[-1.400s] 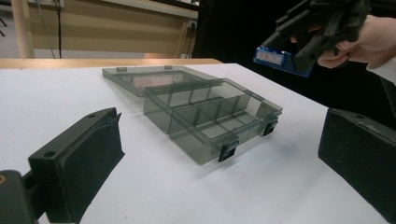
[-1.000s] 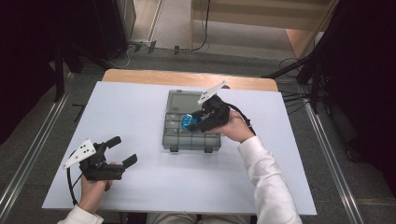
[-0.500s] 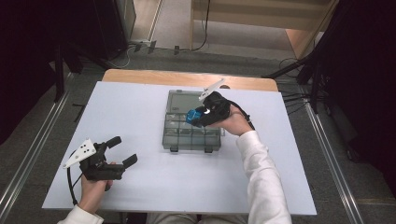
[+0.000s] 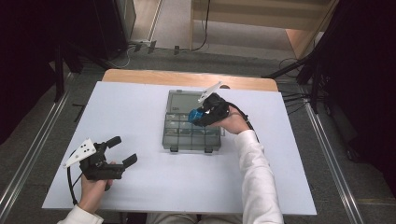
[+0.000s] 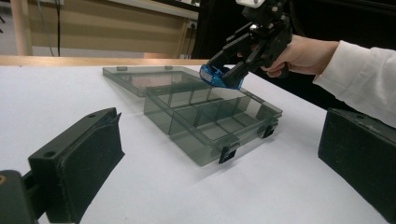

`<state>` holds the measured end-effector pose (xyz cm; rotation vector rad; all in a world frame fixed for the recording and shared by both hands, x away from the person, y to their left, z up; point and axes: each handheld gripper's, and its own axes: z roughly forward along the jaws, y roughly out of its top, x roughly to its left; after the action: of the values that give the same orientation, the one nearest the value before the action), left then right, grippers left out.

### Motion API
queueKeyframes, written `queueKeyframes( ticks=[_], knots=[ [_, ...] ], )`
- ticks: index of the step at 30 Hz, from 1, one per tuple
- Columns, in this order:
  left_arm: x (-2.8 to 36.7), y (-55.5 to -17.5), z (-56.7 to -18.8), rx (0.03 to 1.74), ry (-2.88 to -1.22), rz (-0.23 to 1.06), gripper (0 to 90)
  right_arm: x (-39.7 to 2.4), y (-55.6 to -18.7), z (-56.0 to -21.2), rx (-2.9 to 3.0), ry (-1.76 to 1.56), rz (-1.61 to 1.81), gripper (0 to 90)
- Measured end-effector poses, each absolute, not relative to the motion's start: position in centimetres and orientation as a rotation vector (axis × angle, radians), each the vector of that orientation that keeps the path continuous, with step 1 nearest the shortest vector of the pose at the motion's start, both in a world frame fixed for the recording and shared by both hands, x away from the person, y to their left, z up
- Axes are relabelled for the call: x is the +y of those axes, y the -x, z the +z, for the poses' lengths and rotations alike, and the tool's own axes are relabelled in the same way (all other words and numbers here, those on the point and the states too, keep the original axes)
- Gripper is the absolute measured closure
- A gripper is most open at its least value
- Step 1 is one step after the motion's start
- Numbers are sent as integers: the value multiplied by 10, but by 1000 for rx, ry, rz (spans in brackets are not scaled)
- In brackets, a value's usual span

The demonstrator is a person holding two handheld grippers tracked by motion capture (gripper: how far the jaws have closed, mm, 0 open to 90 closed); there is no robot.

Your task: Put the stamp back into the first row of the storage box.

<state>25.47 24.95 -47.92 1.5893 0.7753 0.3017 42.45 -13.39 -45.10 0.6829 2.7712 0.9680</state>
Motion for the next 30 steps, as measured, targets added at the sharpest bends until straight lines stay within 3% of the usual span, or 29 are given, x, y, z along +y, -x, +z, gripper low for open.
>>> queueKeyframes(
  ticks=[4, 6, 12, 20, 30],
  knots=[
    [250, -255, -479, 779, -1587, 297, 0, -130, -426, -458, 2774, -691, 907, 422],
    [250, -255, -479, 779, -1588, 294, 0, -130, -430, -461, 2778, -790, 931, 318],
    [250, -255, -480, 781, -1590, 291, 0, -134, -427, -455, 2739, -827, 1019, 209],
    [249, -254, -479, 778, -1595, 305, 0, -137, -416, -439, 2657, -915, 1005, 0],
    [247, -253, -479, 772, -1601, 303, 0, -148, -398, -415, 2590, -982, 1019, 0]
  ],
)
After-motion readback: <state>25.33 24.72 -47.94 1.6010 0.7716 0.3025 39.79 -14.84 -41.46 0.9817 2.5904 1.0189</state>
